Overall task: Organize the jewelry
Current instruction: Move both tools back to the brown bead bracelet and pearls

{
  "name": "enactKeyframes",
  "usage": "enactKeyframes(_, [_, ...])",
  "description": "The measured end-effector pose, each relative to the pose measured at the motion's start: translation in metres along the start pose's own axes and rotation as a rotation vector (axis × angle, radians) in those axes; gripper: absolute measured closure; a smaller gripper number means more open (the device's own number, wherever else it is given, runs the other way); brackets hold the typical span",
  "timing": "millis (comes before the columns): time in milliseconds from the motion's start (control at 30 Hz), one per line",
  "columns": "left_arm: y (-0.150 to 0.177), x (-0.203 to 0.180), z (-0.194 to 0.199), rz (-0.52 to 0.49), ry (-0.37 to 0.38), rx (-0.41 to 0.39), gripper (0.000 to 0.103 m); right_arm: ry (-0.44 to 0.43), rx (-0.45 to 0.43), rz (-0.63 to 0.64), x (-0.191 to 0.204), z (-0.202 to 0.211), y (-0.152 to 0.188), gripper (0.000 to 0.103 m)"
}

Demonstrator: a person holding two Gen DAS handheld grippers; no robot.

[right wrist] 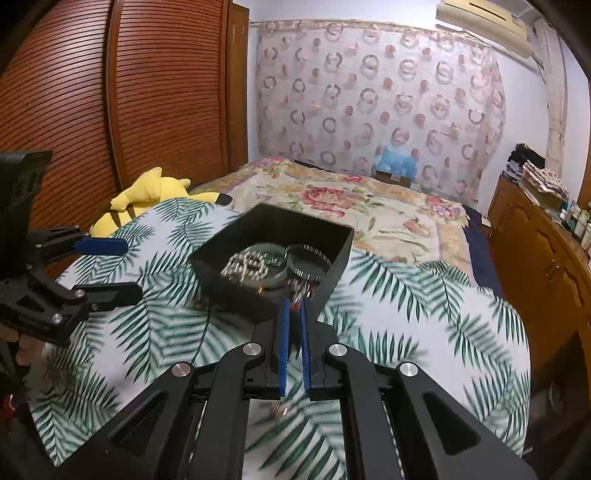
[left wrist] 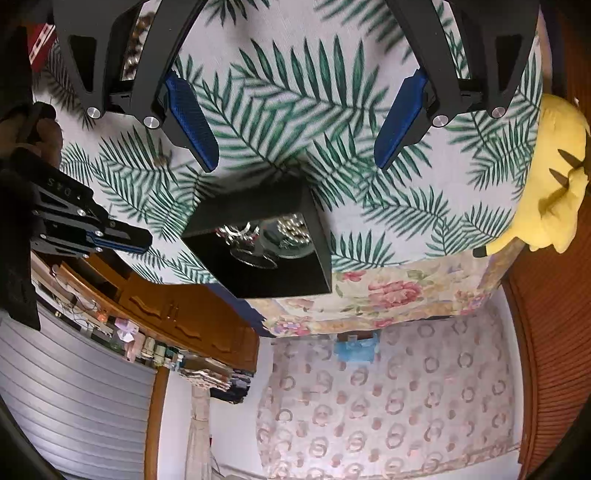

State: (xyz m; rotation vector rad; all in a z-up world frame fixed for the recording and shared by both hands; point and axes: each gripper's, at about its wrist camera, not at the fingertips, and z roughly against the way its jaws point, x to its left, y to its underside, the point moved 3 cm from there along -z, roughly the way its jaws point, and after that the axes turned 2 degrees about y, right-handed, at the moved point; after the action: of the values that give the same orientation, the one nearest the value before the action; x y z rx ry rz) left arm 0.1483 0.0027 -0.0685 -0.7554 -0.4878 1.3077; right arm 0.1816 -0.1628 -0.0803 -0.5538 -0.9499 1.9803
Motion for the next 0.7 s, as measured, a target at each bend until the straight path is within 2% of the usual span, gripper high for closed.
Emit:
enactKeyframes(633, [0.058,-0.043,0.018,-0.023,0.058,0.051,0.02,0.005,0.042,-0.083,0.018,0.047,0.082,0.096])
enactKeyframes(667, [0.059,-0.045,0.018,-0.023,0.062,0.055,0.02,0.007,0.044,-0.086,0.017,0.049,0.086,0.094])
enactKeyframes(700, [0.061,-0.046,0.018,-0.023,0.067,0.06,0.02,0.009,0.047,-0.094,0.017,0.05,0.091,0.086])
